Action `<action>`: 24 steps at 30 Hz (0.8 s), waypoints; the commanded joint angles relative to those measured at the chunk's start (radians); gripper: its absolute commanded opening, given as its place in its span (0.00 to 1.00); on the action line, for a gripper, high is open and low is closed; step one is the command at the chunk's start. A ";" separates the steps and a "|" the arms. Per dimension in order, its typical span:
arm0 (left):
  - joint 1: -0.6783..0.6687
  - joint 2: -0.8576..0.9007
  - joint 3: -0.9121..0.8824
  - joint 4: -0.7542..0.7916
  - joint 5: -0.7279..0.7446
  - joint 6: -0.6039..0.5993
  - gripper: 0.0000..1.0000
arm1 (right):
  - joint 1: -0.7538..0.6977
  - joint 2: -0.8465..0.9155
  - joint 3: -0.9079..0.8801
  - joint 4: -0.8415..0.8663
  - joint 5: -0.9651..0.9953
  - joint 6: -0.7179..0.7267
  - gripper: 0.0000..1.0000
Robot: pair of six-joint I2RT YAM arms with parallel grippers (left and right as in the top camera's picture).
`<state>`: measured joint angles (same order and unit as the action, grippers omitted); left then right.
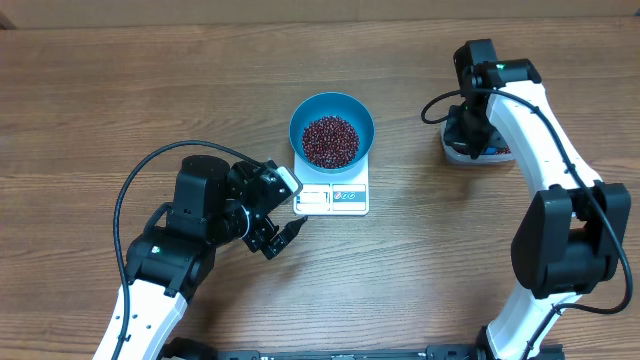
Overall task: Scoop item into bowl and weigh 150g on scale
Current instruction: 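Carry the empty scoop with the right gripper back to the bean container, then dip the scoop into the red beans and drag it to fill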
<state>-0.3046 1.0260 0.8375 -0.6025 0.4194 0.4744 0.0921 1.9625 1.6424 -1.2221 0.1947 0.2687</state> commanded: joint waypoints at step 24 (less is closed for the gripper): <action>0.010 0.002 -0.005 0.001 0.018 -0.003 1.00 | -0.133 -0.032 0.139 -0.061 -0.411 -0.148 0.04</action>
<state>-0.3046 1.0260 0.8375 -0.6029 0.4194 0.4744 -0.0101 1.9625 1.7458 -1.2808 -0.0959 0.1707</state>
